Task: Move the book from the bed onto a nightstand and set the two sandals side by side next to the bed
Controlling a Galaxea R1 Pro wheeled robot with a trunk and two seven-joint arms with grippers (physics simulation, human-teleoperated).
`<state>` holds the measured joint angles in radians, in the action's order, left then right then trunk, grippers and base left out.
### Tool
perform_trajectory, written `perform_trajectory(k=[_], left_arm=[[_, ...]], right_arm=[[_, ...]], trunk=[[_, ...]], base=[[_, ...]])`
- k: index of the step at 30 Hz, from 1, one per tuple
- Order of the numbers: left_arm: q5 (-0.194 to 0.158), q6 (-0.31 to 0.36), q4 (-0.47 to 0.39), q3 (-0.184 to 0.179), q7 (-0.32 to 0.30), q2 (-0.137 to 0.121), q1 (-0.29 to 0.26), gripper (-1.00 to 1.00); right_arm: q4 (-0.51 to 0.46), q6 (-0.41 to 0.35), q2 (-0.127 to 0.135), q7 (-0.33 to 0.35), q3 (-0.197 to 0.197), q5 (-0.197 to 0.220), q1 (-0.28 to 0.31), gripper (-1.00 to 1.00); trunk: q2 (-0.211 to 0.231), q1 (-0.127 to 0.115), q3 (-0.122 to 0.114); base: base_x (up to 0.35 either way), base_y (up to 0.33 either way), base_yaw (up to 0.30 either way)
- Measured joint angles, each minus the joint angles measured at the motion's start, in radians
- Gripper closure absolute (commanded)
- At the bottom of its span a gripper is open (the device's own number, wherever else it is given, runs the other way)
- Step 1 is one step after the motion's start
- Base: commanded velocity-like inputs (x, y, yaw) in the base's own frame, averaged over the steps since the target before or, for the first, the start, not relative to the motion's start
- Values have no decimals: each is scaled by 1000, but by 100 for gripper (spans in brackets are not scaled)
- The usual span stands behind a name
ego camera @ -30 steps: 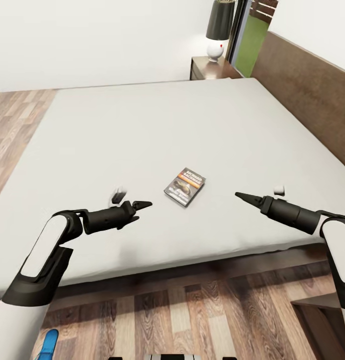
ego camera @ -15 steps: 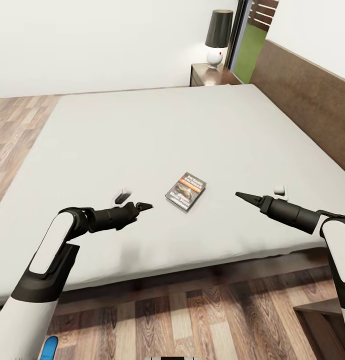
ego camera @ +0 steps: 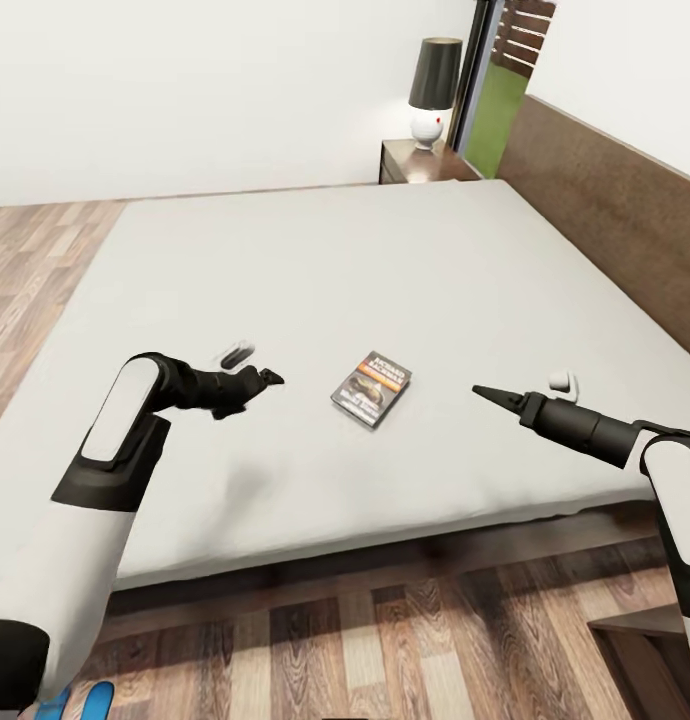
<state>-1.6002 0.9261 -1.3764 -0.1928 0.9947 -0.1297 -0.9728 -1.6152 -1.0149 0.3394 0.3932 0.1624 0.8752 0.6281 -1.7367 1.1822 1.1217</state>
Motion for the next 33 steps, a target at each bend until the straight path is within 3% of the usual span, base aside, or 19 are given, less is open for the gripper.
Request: perform_trajectory(k=[5,12,25,33], left_arm=[[-1,-1,116,-40,80,38,-112,-100],[-2,-2,234,-70,123,74,-181,-100],[0,-4,289,-82,134,95,-193,-100],[2,-4,295,-84,135,96,-183,-100]], right_arm=[[0,1,0,-22,1,-11,0,-100],[0,2,0,-35,2,-17,0,-100],[0,2,0,-68,-2,-19,0,-100],[0,2,0,-109,-3,-19,0,-100]], trunk=[[0,0,-8],[0,0,-20],[0,0,-41],[0,0,-53]], base=[[0,0,0],[0,0,0],[14,-4,0],[204,-109,-12]])
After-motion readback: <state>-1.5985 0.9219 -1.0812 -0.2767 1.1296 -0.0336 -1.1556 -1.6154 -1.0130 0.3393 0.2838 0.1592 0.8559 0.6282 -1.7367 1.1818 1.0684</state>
